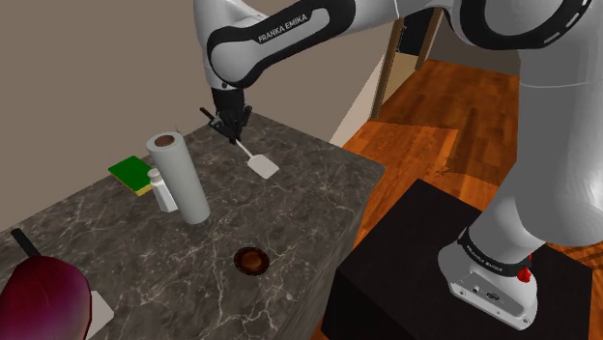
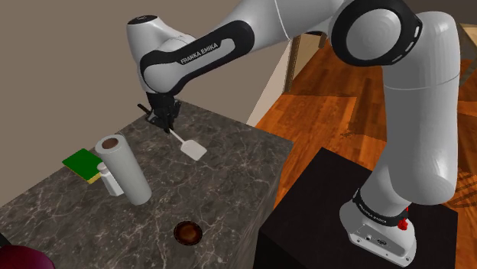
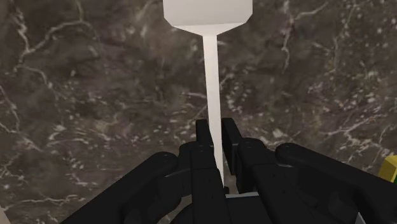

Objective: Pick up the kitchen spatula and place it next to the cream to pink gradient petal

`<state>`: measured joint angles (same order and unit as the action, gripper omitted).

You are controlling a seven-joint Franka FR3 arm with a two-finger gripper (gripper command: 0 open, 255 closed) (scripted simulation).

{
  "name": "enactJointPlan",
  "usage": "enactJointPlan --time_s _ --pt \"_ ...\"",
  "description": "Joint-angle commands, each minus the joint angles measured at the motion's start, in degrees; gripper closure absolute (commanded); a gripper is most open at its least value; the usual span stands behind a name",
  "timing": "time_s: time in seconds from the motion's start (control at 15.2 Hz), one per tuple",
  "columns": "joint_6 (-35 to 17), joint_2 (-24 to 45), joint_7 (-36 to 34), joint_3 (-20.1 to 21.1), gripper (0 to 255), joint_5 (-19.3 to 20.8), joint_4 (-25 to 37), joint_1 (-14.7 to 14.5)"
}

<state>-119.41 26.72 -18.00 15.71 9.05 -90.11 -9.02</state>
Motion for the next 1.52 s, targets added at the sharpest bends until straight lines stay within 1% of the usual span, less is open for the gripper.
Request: enactJointPlan --time_s 0.0,0.86,1.12,1.45 --pt "1.4 -0.5 0.2 0.1 255 -0.2 0.9 0.0" --pt "9.9 -2.5 0.9 0.5 255 -1.1 7.5 -0.1" --pt "7.5 -7.4 -3.1 2.0 255 -1.6 0.2 -2.0" --pt "5.6 -12.2 -8.3 4.0 255 -2.1 -6.6 -4.8"
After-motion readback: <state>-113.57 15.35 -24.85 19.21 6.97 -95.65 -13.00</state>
